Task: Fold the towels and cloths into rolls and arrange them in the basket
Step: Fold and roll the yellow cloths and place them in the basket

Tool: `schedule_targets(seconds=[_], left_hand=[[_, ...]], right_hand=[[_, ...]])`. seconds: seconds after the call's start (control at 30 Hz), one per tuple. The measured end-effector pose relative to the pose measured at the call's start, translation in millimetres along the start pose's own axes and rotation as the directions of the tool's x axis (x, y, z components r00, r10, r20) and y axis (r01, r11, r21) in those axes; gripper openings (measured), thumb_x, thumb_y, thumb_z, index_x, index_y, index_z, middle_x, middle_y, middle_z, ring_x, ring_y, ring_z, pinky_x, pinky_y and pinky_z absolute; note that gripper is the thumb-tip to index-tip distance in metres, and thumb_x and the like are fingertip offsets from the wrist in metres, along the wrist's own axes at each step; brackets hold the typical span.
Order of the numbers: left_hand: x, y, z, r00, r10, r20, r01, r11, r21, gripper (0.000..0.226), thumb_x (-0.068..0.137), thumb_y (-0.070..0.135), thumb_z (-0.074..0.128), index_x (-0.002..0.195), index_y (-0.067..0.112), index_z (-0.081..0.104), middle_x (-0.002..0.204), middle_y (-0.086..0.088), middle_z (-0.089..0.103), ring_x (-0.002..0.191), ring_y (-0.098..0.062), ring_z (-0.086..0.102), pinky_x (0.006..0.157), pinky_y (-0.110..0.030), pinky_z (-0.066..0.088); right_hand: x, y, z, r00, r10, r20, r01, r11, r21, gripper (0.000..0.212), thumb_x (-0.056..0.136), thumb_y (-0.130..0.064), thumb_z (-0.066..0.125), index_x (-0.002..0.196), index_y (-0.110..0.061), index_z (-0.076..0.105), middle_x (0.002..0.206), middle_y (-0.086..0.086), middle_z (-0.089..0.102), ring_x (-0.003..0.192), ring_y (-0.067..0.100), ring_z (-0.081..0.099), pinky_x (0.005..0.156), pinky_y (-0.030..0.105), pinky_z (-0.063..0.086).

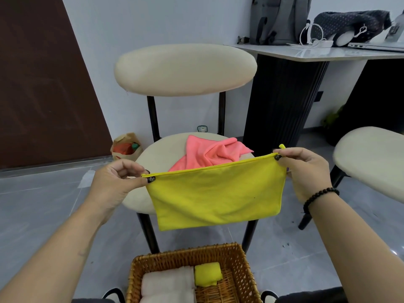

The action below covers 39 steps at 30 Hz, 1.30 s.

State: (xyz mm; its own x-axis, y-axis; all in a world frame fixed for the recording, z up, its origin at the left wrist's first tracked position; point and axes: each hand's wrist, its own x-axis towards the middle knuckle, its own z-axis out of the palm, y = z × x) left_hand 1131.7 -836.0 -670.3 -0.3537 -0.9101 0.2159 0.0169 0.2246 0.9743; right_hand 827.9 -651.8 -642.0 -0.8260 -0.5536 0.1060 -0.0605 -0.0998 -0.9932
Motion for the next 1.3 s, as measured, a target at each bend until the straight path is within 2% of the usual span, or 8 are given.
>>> schedule_targets(seconds=[0.2,0.33,0.53,0.87,1.0,1.1,1.2,1.3], left_hand=[[5.7,-1.9,-18.3,0.96,-0.192,0.202,0.132,0.951,0.279,0.037,0.078,-0.013,0.068,0.098,0.018,0.074,0.077,0.001,0.064,0.075,-0.013,0.053,0.066,-0.009,0.047],[7.5,-9.4,-14.4,0.912,-0.346,0.223,0.183,0.826,0.533,0.017,0.088,0.006,0.067,0.089,0.02,0.077,0.064,0.013,0.066,0.061,0.0,0.054,0.059,-0.014,0.041],[28.9,-3.2,-15.4,0.85,-0.517,0.103,0.513,0.856,0.064,0.005,0.089,0.011,0.064,0.093,0.01,0.067,0.06,0.004,0.065,0.05,-0.005,0.063,0.042,-0.015,0.048],[57.1,-40.3,18.2,0.812,-0.575,-0.106,0.533,0.802,-0.268,0.024,0.096,0.006,0.055,0.119,0.009,0.048,0.108,-0.009,0.061,0.063,-0.018,0.073,0.053,-0.024,0.059],[65.9,-50.1,31.9,0.834,-0.515,-0.199,0.459,0.847,-0.269,0.038,0.098,0.002,0.05,0.135,0.007,0.044,0.124,-0.011,0.054,0.083,-0.021,0.07,0.067,-0.027,0.06],[59.4,-57.5,43.1,0.939,-0.132,-0.319,0.229,0.929,0.292,0.046,0.092,0.003,0.054,0.136,0.013,0.045,0.135,-0.008,0.051,0.109,-0.025,0.061,0.086,-0.027,0.048],[40.7,-62.4,64.7,0.971,0.237,0.023,-0.203,0.776,0.597,0.055,0.094,0.004,0.051,0.145,0.014,0.034,0.156,-0.001,0.025,0.138,-0.016,0.035,0.104,-0.019,0.029],[26.7,-77.8,84.7,0.923,0.125,0.365,-0.364,0.591,0.72,0.057,0.1,0.015,0.034,0.153,0.015,0.016,0.161,0.002,0.013,0.148,-0.009,0.011,0.117,-0.023,0.011]], right_hand=[[6.8,2.1,-5.6,0.967,-0.06,0.247,0.164,0.891,-0.424,0.027,0.079,0.011,0.066,0.092,-0.013,0.063,0.082,0.003,0.073,0.071,0.017,0.064,0.069,0.029,0.056],[9.9,13.1,6.1,0.951,0.032,0.308,0.183,0.744,-0.643,0.031,0.079,0.009,0.063,0.092,-0.018,0.068,0.084,0.008,0.069,0.067,0.016,0.068,0.062,0.023,0.055],[23.5,5.2,22.7,0.944,0.253,0.21,-0.169,0.922,-0.35,0.018,0.088,0.011,0.055,0.089,-0.003,0.066,0.084,0.021,0.068,0.065,0.017,0.072,0.057,0.02,0.058],[58.8,47.3,79.1,0.969,0.243,-0.043,-0.247,0.957,-0.154,0.022,0.078,0.009,0.068,0.076,-0.012,0.071,0.097,0.012,0.069,0.079,0.021,0.072,0.077,0.031,0.058],[62.1,62.4,100.3,0.982,0.154,-0.11,-0.173,0.966,-0.191,0.025,0.08,0.004,0.064,0.09,-0.018,0.072,0.098,0.006,0.07,0.088,0.022,0.068,0.08,0.033,0.057],[46.6,66.9,117.9,0.996,-0.092,0.003,0.087,0.926,-0.366,0.051,0.083,0.006,0.055,0.13,-0.012,0.053,0.132,0.005,0.052,0.114,0.022,0.054,0.093,0.031,0.048],[22.6,75.5,139.0,0.88,-0.346,0.325,0.469,0.732,-0.494,0.061,0.083,0.011,0.044,0.14,-0.01,0.042,0.15,0.005,0.035,0.136,0.02,0.034,0.11,0.013,0.024],[5.7,93.7,154.5,0.64,-0.3,0.708,0.742,0.483,-0.466,0.055,0.087,0.003,0.037,0.139,-0.008,0.045,0.15,0.009,0.037,0.142,0.023,0.029,0.115,0.033,0.022]])
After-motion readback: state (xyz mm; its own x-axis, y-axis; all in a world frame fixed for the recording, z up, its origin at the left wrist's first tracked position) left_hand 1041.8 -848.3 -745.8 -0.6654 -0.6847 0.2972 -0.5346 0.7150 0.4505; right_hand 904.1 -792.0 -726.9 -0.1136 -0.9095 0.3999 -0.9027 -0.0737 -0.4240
